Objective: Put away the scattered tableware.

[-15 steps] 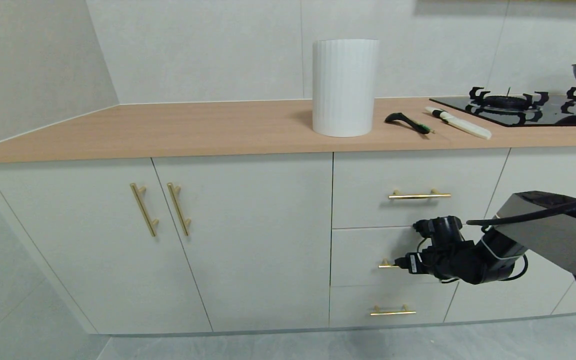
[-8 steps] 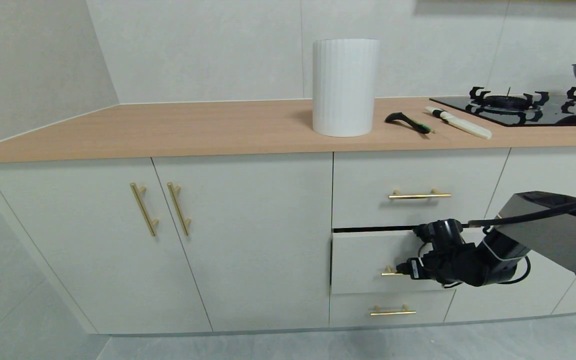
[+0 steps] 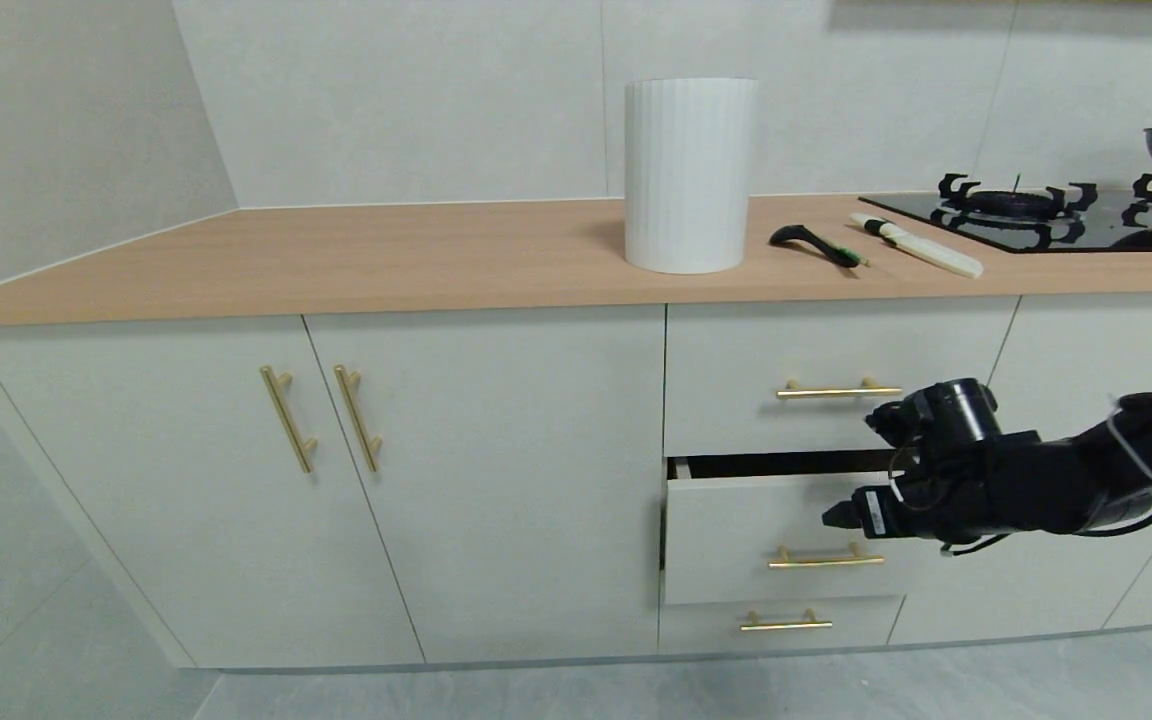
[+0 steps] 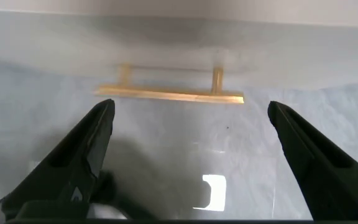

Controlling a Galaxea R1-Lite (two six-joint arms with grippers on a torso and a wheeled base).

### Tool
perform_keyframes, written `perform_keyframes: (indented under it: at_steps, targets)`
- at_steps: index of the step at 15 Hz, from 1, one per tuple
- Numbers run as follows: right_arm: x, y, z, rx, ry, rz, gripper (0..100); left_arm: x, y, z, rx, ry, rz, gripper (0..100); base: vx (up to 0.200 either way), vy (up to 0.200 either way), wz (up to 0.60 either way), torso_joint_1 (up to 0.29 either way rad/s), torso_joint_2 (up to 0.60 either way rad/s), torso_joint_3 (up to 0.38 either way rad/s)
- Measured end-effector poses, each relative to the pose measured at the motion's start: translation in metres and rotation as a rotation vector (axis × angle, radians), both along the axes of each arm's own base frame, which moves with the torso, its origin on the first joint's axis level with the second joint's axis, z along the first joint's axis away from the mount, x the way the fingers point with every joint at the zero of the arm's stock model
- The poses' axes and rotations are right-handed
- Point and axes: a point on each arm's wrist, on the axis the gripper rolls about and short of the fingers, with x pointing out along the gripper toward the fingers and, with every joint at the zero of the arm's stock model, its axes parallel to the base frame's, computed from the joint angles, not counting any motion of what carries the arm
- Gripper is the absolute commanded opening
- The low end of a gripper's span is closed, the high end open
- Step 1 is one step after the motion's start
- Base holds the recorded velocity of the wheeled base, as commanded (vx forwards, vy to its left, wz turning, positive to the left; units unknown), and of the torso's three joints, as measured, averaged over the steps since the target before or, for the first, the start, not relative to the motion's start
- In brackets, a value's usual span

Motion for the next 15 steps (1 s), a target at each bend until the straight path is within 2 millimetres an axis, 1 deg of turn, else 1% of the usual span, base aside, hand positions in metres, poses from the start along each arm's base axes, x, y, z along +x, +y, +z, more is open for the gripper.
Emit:
perform_keyframes:
  at_steps: [2,3,4,6,8,10,12,15]
  targets:
    - [-0.016,0.007,0.03,0.018,-0.048,0.03,100,0.0,0.0,0.0,0.0,0.0,0.0,100,0.0,0.0,0.0,0.0,0.0,0.0]
    - [-0.018,0.009,0.038,0.023,-0.068,0.038,100,0.0,0.0,0.0,0.0,0.0,0.0,100,0.0,0.0,0.0,0.0,0.0,0.0]
    - [-0.017,0.009,0.042,0.029,-0.091,0.039,100,0.0,0.0,0.0,0.0,0.0,0.0,100,0.0,0.0,0.0,0.0,0.0,0.0]
    - [-0.006,0.013,0.046,0.043,-0.15,0.039,100,0.0,0.0,0.0,0.0,0.0,0.0,100,0.0,0.0,0.0,0.0,0.0,0.0]
    - [0.008,0.017,0.04,0.054,-0.212,0.04,100,0.0,0.0,0.0,0.0,0.0,0.0,100,0.0,0.0,0.0,0.0,0.0,0.0]
    - [0.02,0.021,0.027,0.057,-0.259,0.036,100,0.0,0.0,0.0,0.0,0.0,0.0,100,0.0,0.0,0.0,0.0,0.0,0.0]
    - [0.028,0.023,0.009,0.048,-0.251,0.029,100,0.0,0.0,0.0,0.0,0.0,0.0,100,0.0,0.0,0.0,0.0,0.0,0.0]
    - [0.038,0.022,-0.009,0.045,-0.256,0.024,100,0.0,0.0,0.0,0.0,0.0,0.0,100,0.0,0.0,0.0,0.0,0.0,0.0]
